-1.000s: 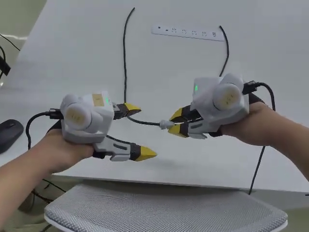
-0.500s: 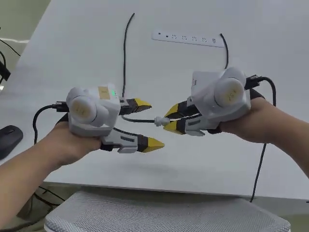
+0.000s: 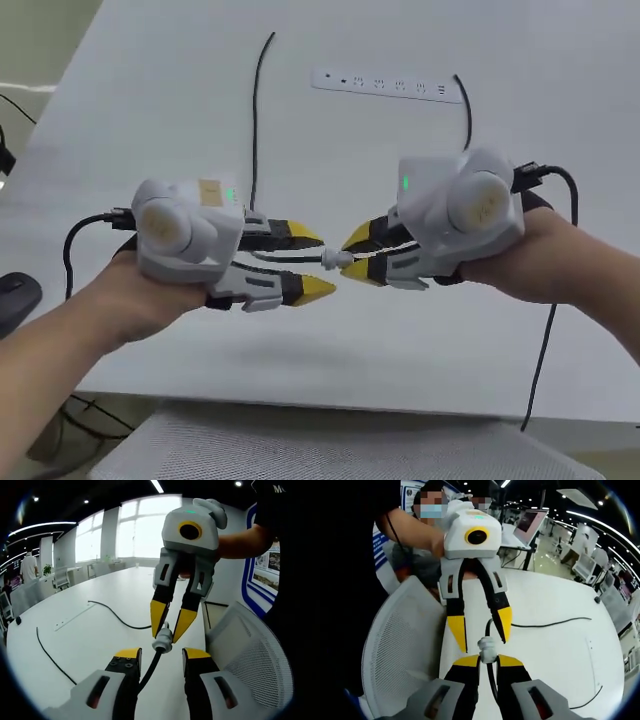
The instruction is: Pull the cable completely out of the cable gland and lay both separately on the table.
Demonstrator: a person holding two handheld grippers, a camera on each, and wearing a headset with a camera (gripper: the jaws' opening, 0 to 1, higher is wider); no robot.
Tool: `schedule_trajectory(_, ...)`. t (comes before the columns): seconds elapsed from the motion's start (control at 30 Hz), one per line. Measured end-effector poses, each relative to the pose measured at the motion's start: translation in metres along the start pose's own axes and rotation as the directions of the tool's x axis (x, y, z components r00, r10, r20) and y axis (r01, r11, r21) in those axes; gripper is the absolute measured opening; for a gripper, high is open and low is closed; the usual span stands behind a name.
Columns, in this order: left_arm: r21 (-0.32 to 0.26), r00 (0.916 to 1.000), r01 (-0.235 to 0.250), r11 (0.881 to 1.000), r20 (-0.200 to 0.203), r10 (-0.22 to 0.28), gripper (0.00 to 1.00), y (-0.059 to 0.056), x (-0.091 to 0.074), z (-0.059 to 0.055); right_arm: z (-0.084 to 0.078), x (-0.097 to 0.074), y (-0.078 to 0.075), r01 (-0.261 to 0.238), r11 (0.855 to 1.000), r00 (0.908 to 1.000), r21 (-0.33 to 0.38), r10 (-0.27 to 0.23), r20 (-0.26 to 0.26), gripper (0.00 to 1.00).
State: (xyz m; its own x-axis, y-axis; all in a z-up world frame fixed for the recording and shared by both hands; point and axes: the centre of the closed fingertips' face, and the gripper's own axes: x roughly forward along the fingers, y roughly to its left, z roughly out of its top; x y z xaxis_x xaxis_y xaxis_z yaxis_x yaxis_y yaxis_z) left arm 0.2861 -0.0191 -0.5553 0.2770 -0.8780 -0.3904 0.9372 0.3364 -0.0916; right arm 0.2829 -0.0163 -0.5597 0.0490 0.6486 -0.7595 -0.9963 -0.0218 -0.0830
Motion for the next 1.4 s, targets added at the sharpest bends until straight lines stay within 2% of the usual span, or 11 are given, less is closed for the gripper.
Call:
schedule_trajectory(0.23,-0.037,0.9995,0.028,0.999,0.013,-0.027,0.24,-0.0019,0.0012,-0.0001,-0.0014,0.0008,-0.0003,0.002,0.998,1.0,-0.058,-0.002,-0.002,0.07)
schedule_trajectory(0.33,-0.058,0.9986,0.044,0.997,0.031,-0.042,0.2,-0.0034,0.0017,0.002,-0.0021,0.0015,-0.0004,0.005,0.996,1.0,-0.084,-0.005,-0.002,0.07)
schedule_trajectory(0.5,-0.068,0.9985,0.05,0.996,0.026,-0.048,0.17,-0.0026,0.0019,0.0003,-0.0032,0.0024,0.0015,0.005,0.993,1.0,-0.119,-0.005,-0.004,0.07)
schedule_trajectory(0.67,-0.085,0.9979,0.058,0.995,0.033,-0.055,0.17,-0.0026,0.0025,-0.0001,-0.0043,0.0028,0.0016,0.011,0.99,0.9999,-0.139,-0.012,-0.003,0.07)
schedule_trajectory(0.7,-0.092,0.9978,0.058,0.994,0.037,-0.055,0.17,-0.0022,0.0024,0.0002,-0.0047,0.003,0.0015,0.018,0.987,0.9998,-0.162,-0.018,-0.003,0.07)
schedule_trajectory(0.87,-0.117,0.9971,0.068,0.991,0.043,-0.063,0.17,-0.0033,0.0024,-0.0002,-0.0049,0.0035,0.0019,0.021,0.986,0.9998,-0.167,-0.022,-0.003,0.07)
schedule_trajectory(0.93,-0.136,0.9962,0.072,0.988,0.057,-0.065,0.18,-0.0031,0.0018,0.0013,-0.0045,0.0035,0.0016,0.024,0.985,0.9997,-0.169,-0.024,0.002,0.07)
schedule_trajectory(1.1,-0.14,0.9957,0.069,0.988,0.071,-0.06,0.17,-0.0035,0.0011,0.0027,-0.0027,0.0016,0.002,0.026,0.987,0.9996,-0.159,-0.024,0.016,0.07)
schedule_trajectory(1.3,-0.081,0.9943,0.067,0.994,0.088,-0.059,0.16,-0.0091,-0.0002,0.0064,-0.002,-0.0024,0.0059,0.015,0.988,0.9987,-0.156,-0.007,0.051,0.07)
schedule_trajectory(1.33,-0.1,0.9944,0.068,0.993,0.088,-0.059,0.15,-0.0091,0.0001,0.0066,-0.0019,-0.0024,0.0061,0.016,0.987,0.9987,-0.159,-0.008,0.051,0.07)
schedule_trajectory(1.4,-0.098,0.9948,0.068,0.993,0.083,-0.059,0.15,-0.0097,0.0005,0.0067,-0.0018,-0.0021,0.0069,0.022,0.984,0.9987,-0.174,-0.013,0.05,0.08)
